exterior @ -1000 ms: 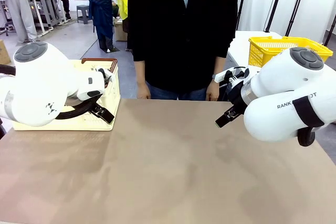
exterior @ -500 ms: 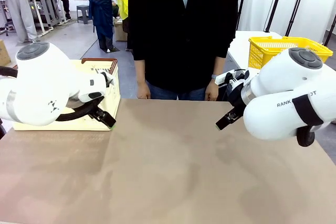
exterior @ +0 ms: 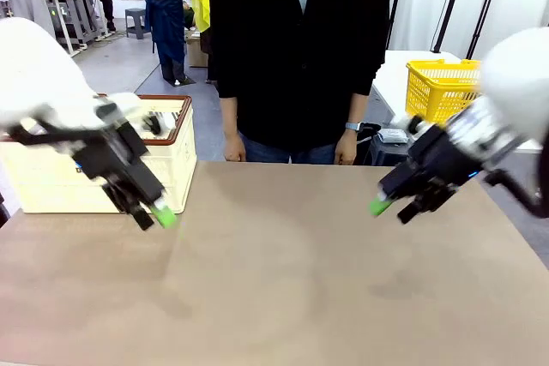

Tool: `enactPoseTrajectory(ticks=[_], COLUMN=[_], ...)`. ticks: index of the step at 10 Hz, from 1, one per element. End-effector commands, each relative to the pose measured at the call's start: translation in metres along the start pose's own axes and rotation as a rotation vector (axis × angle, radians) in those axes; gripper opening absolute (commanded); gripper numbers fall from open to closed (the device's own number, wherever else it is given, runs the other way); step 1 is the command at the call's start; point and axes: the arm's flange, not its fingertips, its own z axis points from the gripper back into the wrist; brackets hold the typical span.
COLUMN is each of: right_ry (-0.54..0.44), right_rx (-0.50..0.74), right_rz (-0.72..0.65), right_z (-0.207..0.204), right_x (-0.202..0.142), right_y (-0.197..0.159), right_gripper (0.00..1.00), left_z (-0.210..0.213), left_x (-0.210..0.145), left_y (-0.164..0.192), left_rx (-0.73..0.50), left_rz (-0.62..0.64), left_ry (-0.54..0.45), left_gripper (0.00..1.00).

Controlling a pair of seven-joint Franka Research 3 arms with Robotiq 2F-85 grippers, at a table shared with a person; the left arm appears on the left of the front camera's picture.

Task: Place the drinks into the Shopping basket.
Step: Pick up one drink and place it into the Shopping basket.

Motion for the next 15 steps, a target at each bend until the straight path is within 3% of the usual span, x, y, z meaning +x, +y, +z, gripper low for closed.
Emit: enactPoseTrajectory(ticks=[1, 3, 4, 6, 7, 9, 10, 15], right_ry=[-0.191, -0.426, -0.508, -0.632, -0.663, -0.694, -0.668, -0.668], right_rx=[0.271, 0.401, 0.445, 0.553, 0.582, 0.558, 0.549, 0.549], right_rz=[-0.141, -0.254, -0.298, -0.43, -0.494, -0.513, -0.541, -0.541], right_z=[0.107, 0.182, 0.203, 0.224, 0.227, 0.222, 0.23, 0.23], right_x=[-0.039, -0.092, -0.119, -0.164, -0.178, -0.188, -0.199, -0.199], right_y=[-0.009, -0.055, -0.084, -0.144, -0.167, -0.187, -0.176, -0.176], right_gripper=[1.0, 1.0, 1.0, 1.0, 1.0, 1.0, 1.0, 1.0], left_z=[0.111, 0.202, 0.225, 0.246, 0.25, 0.247, 0.252, 0.252], left_x=[-0.035, -0.119, -0.162, -0.233, -0.255, -0.258, -0.281, -0.281], left_y=[0.005, 0.034, 0.057, 0.101, 0.115, 0.118, 0.123, 0.123], left_rx=[-0.249, -0.328, -0.346, -0.417, -0.434, -0.414, -0.411, -0.411], left_rz=[0.096, 0.119, 0.202, 0.321, 0.358, 0.418, 0.427, 0.427], left_ry=[-0.276, -0.59, -0.752, -0.93, -0.978, -1.015, -0.99, -0.99], left_gripper=[1.0, 1.0, 1.0, 1.0, 1.0, 1.0, 1.0, 1.0])
